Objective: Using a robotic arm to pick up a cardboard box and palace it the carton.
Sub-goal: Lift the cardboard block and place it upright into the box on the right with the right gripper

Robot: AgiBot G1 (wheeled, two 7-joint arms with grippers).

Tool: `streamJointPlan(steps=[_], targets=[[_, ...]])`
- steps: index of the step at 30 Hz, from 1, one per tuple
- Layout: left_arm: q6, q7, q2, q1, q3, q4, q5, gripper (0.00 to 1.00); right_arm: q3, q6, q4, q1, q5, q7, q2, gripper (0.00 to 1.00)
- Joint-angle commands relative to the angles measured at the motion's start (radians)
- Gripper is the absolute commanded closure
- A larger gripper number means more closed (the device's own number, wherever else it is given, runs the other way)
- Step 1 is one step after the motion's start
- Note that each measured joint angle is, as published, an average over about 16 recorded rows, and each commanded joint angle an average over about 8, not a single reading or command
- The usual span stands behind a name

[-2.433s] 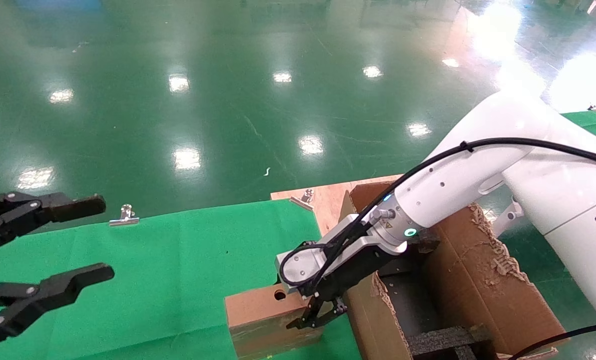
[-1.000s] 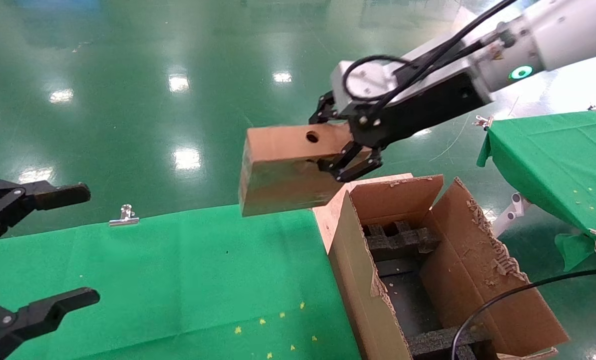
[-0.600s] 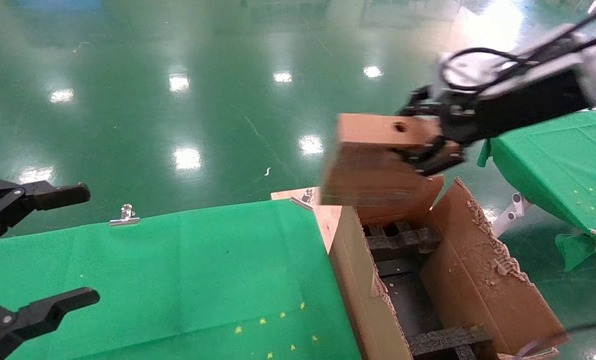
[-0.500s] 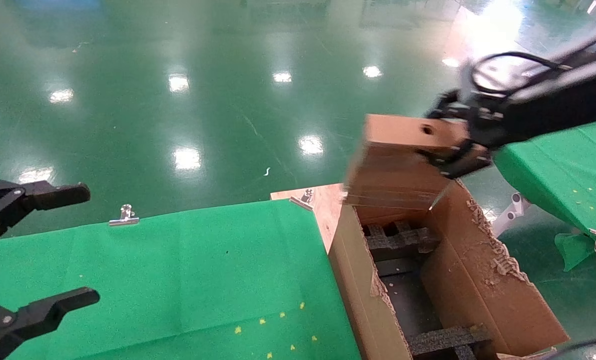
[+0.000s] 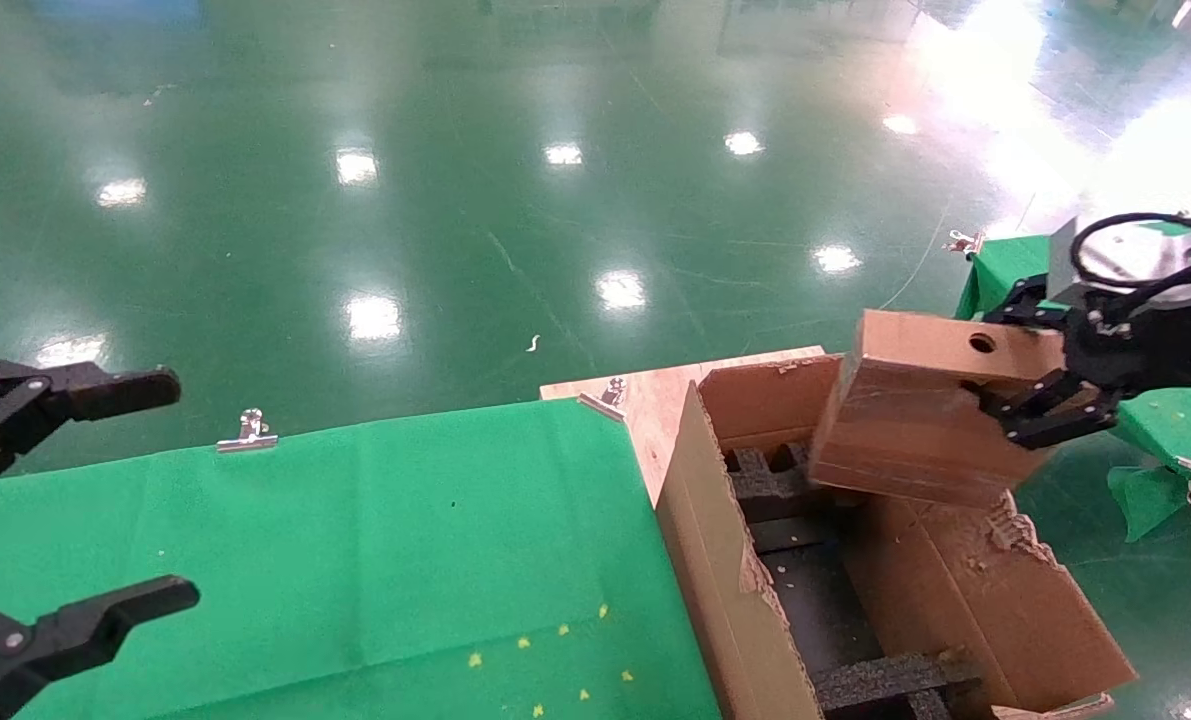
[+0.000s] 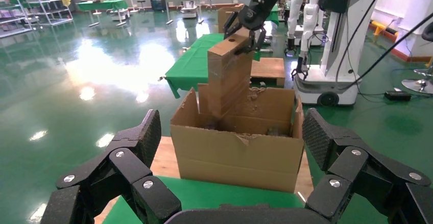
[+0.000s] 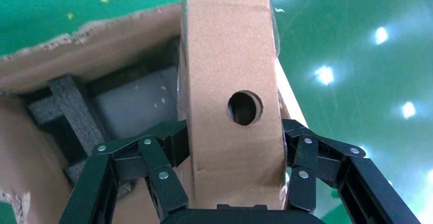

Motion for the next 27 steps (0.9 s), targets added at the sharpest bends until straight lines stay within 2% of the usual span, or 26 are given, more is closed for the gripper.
streamJointPlan(steps=[1,11,15,18,21,27], targets=[[0.000,0.000,0.000,0.000,0.000,0.000,0.000,0.00,-0.004,0.008,0.017,-0.009,0.010,0.009,0.014,1.00],[0.000,0.000,0.000,0.000,0.000,0.000,0.000,0.00,-0.005,0.011,0.014,-0.014,0.012,0.014,0.010,1.00],[0.000,0.000,0.000,0.000,0.000,0.000,0.000,0.00,-0.013,0.027,0.006,-0.037,0.020,0.057,0.010,1.00],[0.000,0.000,0.000,0.000,0.000,0.000,0.000,0.00,-0.025,0.064,0.014,-0.074,0.024,0.141,0.019,1.00],[0.000,0.000,0.000,0.000,0.000,0.000,0.000,0.00,-0.041,0.121,0.058,-0.116,0.020,0.267,0.045,1.00],[0.000,0.000,0.000,0.000,0.000,0.000,0.000,0.00,-0.075,0.235,0.252,-0.190,-0.007,0.568,0.131,1.00]])
